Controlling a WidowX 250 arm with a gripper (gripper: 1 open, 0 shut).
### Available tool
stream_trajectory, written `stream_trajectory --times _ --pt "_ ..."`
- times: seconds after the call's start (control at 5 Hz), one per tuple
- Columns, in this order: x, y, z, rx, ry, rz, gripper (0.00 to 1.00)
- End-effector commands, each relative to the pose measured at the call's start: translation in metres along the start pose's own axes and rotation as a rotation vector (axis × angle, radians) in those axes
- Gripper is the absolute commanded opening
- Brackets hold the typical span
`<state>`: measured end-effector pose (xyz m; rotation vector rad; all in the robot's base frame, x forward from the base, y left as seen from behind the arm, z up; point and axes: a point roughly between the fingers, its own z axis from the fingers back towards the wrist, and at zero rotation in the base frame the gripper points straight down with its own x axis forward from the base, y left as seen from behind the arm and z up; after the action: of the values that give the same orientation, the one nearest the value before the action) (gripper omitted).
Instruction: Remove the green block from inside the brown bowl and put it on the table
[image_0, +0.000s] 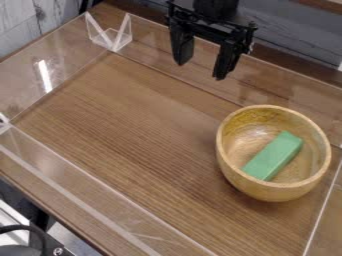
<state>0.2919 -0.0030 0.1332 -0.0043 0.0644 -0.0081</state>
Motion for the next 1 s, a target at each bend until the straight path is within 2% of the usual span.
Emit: stream_trajectory --times 0.0,0.4,0.8 --pt "-0.001 -0.008 -0.004 -0.002 0.006 -0.008 1.0" --pt "-0.01 -0.048 -0.003 -0.004 -0.033 -0.087 1.0" --pt "-0.012 -0.062 -0.009 -0.012 -0.025 -0.133 1.0"
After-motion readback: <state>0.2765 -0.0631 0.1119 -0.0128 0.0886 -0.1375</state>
